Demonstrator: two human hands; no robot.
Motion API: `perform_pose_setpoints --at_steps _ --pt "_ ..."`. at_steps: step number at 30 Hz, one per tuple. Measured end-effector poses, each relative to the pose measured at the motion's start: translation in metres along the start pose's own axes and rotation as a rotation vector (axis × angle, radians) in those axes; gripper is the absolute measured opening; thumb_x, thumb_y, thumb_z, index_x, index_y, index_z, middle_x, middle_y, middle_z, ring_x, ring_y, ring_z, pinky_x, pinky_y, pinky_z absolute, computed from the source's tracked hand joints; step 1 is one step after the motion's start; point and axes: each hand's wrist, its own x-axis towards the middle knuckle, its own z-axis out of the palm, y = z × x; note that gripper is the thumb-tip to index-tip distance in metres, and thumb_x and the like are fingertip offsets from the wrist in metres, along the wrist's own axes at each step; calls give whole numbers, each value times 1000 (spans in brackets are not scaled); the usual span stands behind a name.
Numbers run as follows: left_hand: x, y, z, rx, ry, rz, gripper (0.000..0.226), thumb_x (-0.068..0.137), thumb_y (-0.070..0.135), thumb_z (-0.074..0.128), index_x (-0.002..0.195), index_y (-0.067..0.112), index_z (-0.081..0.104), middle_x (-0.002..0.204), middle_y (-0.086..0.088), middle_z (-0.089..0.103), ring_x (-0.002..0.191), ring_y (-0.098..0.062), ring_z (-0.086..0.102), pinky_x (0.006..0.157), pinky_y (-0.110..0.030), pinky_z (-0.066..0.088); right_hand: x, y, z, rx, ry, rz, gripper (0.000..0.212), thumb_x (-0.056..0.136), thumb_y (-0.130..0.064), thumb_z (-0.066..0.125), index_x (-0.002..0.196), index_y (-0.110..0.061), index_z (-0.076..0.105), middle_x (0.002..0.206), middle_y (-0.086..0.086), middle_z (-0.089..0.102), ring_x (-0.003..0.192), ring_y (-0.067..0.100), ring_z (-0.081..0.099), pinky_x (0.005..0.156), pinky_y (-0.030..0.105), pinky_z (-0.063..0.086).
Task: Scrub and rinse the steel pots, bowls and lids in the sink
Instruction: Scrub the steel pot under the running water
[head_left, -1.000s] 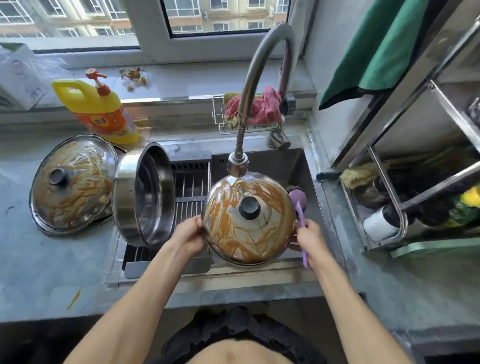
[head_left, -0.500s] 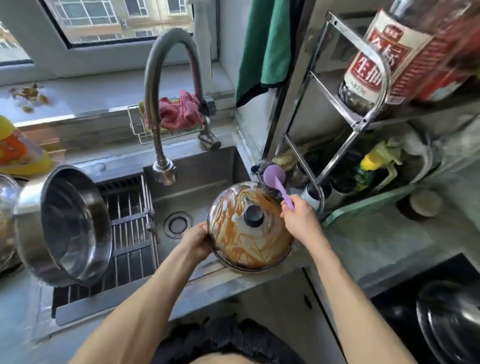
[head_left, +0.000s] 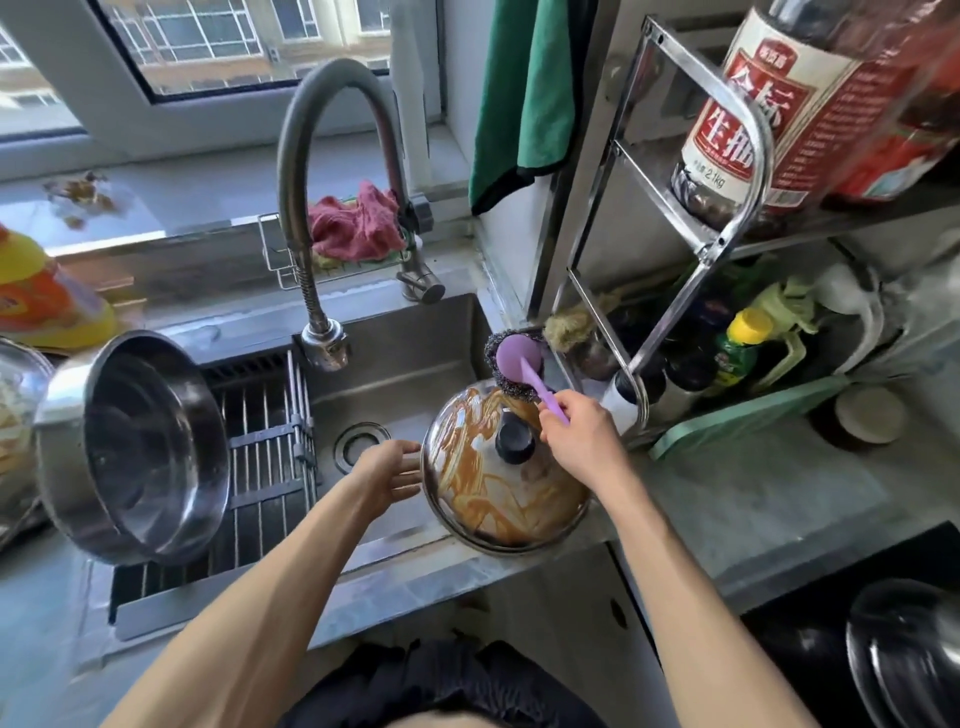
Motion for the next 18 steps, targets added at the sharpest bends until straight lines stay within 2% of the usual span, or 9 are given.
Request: perform_pose_setpoints --at_steps 2,5,8,10,12,16,18 --pt "-7 4 -11 29 88 93 24 101 20 53 116 9 68 102 -10 75 89 -24 69 79 -34 53 -4 -8 -1 9 -48 -61 15 97 -30 52 97 -17 59 83 4 66 76 23 61 65 35 46" --pt "-34 12 -33 50 144 270 20 100 16 54 108 10 71 96 -8 74 85 -22 66 73 -29 48 -17 -13 -1 -21 -197 -113 10 98 -35 50 97 -26 54 72 -2 66 65 13 60 59 32 44" --pt "-63 16 -66 80 210 397 19 101 14 51 101 13 71 93 -8 74 82 -20 65 72 -29 47 -25 -23 20 -113 -347 -162 13 98 -38 49 93 -27 55 73 -2 67 71 13 63 67 35 49" --pt "-77 16 -85 105 253 459 17 102 17 54 98 15 71 90 -6 75 81 -19 66 73 -29 49 -23 -33 41 -122 -361 -181 18 97 -39 48 90 -25 56 79 -2 66 76 17 63 72 40 52" --pt "-89 16 -104 165 295 519 16 102 17 56 99 16 72 88 -3 76 82 -18 67 72 -28 51 -19 -49 68 -122 -354 -198 23 98 -38 48 85 -20 57 81 2 66 74 19 62 72 40 53" --pt "-121 25 -147 335 371 665 14 100 17 59 101 19 73 87 3 76 84 -12 70 79 -27 54 -21 -92 122 -67 -446 -170 31 100 -31 46 87 -7 59 73 7 69 56 18 59 56 33 50" --pt "-137 36 -170 357 406 728 13 100 17 61 98 23 73 84 5 77 81 -8 71 77 -24 55 -22 -109 143 -75 -455 -218 33 100 -31 46 80 -8 59 72 7 66 66 23 60 63 35 47"
